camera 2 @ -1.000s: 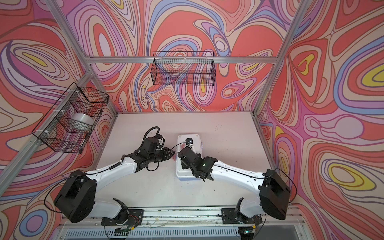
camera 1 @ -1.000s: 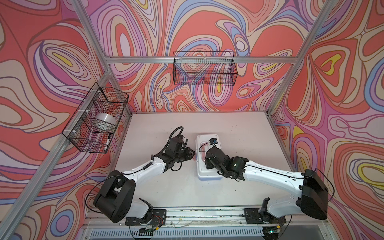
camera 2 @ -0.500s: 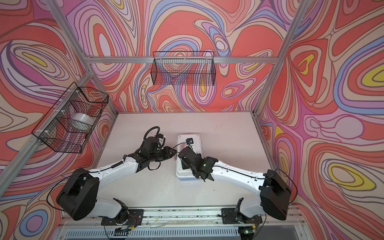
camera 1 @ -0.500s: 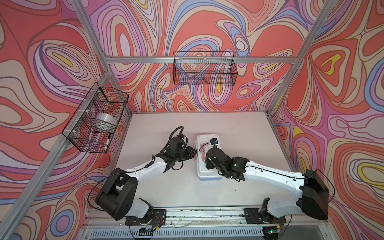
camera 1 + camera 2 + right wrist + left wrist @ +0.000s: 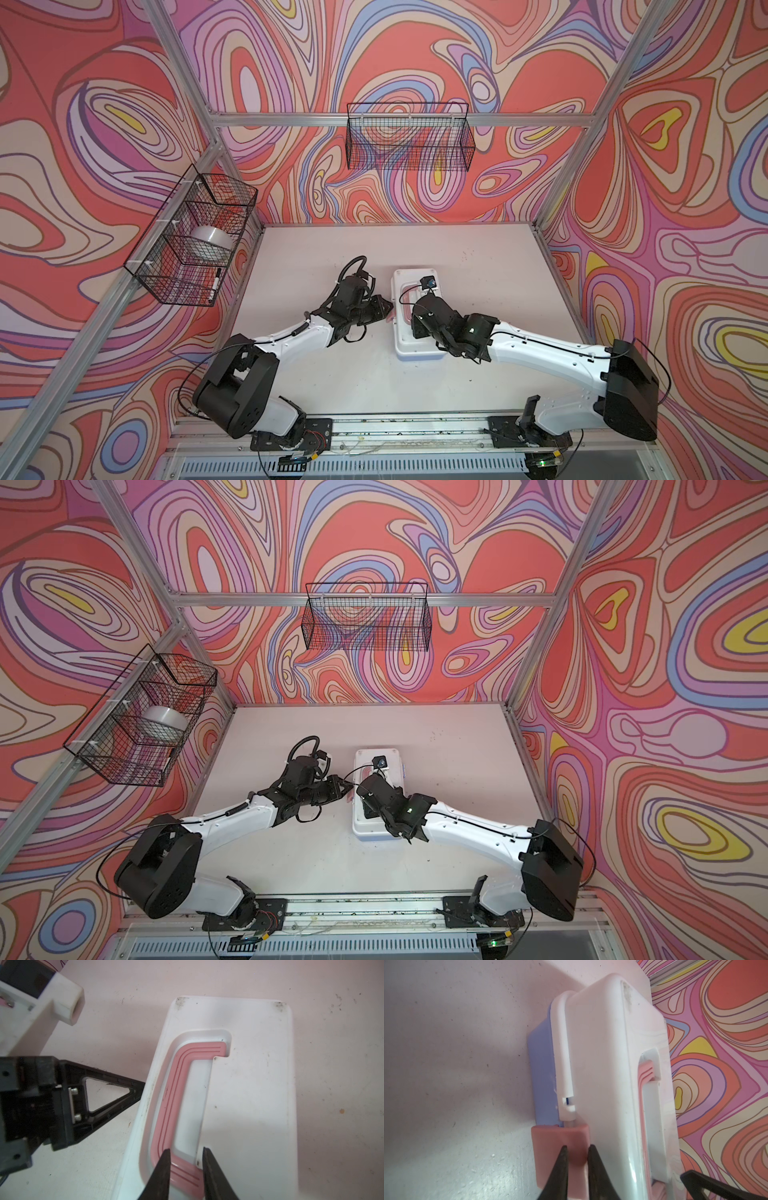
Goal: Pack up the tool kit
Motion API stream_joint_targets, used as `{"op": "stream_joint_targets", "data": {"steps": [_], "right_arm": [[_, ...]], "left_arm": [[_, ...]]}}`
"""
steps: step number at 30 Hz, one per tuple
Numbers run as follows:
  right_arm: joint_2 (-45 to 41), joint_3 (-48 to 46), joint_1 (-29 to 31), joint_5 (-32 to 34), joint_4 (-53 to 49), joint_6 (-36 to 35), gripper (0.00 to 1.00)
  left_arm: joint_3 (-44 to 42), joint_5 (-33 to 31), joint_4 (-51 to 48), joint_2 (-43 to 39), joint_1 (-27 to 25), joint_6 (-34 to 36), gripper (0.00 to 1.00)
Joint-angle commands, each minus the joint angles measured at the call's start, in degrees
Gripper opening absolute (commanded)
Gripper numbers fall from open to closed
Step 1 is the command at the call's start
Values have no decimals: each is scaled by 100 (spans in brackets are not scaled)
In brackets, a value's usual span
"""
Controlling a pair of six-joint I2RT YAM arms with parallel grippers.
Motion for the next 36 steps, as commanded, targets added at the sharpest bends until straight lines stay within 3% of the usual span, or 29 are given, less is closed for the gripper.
{"op": "stream_joint_targets", "data": {"steps": [1, 16, 23, 31, 36], "right_arm": [[-164, -121, -24, 148, -46, 22, 28], [-324, -116, -24, 64, -45, 80, 27], [-304, -112, -28, 63, -72, 41, 27], [-268, -86, -29, 93, -105, 58, 27], [-253, -51, -20, 100, -134, 76, 27]], "left_arm": [[-91, 101, 218, 115, -20, -109, 15], [-171, 28, 277, 154, -95, -145, 13], [-92, -529, -416, -135, -90, 293, 23], [-6, -586, -547, 46, -94, 516, 23], [-58, -655, -532, -81, -90, 472, 31]]}}
